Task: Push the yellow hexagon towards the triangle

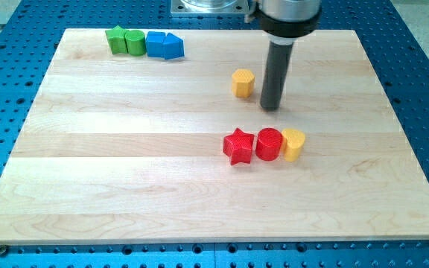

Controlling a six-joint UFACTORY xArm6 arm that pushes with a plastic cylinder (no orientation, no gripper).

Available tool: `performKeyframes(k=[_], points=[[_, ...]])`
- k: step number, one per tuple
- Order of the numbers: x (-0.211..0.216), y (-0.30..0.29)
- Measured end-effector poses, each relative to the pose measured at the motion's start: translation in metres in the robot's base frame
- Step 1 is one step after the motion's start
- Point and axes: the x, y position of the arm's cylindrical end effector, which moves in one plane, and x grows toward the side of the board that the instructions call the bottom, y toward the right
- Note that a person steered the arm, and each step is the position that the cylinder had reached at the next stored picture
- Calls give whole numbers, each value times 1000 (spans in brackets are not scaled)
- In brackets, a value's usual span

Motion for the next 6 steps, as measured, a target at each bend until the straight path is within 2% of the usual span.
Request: performKeyframes(k=[2,3,5,6], points=[[-32,-94],[-45,-17],[-54,-205],[-50,-119]])
